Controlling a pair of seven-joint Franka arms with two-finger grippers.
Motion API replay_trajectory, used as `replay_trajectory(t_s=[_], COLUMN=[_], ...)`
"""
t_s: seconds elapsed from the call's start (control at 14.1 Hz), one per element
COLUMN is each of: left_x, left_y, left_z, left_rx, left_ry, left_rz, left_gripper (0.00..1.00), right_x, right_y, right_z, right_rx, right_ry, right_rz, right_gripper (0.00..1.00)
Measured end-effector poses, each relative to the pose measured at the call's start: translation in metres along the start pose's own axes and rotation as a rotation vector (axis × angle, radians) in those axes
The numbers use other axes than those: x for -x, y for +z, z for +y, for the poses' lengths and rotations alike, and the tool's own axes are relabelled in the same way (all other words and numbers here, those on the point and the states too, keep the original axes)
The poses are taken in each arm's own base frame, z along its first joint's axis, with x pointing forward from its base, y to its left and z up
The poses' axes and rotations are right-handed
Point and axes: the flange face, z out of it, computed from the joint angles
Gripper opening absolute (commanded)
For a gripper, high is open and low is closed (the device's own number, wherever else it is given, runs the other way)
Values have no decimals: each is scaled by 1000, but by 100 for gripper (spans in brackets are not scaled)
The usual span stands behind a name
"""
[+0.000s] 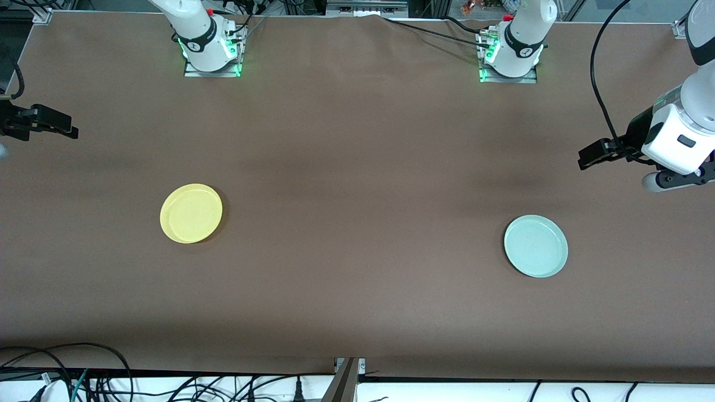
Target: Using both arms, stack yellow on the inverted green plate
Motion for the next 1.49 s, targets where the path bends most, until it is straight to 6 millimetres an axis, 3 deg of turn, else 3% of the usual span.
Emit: replay_trajectory(t_s=[0.5, 0.93, 1.21, 1.49], left_x=[4, -1, -13, -14], left_y=[-7, -2, 9, 8], left_z=[7, -2, -22, -23], left_rx=[3, 2, 5, 6], left_ry=[21, 6, -27, -28], left_rz=[14, 4, -15, -11], left_gripper=[100, 100, 100, 100], right_x=[0, 0, -1, -9], right_y=[0, 0, 1, 8], right_z=[1, 1, 1, 2], right_rx=[0, 0, 0, 4], right_ry=[1, 2, 2, 2], right_rz=[0, 0, -2, 9], right_gripper=[100, 100, 100, 100])
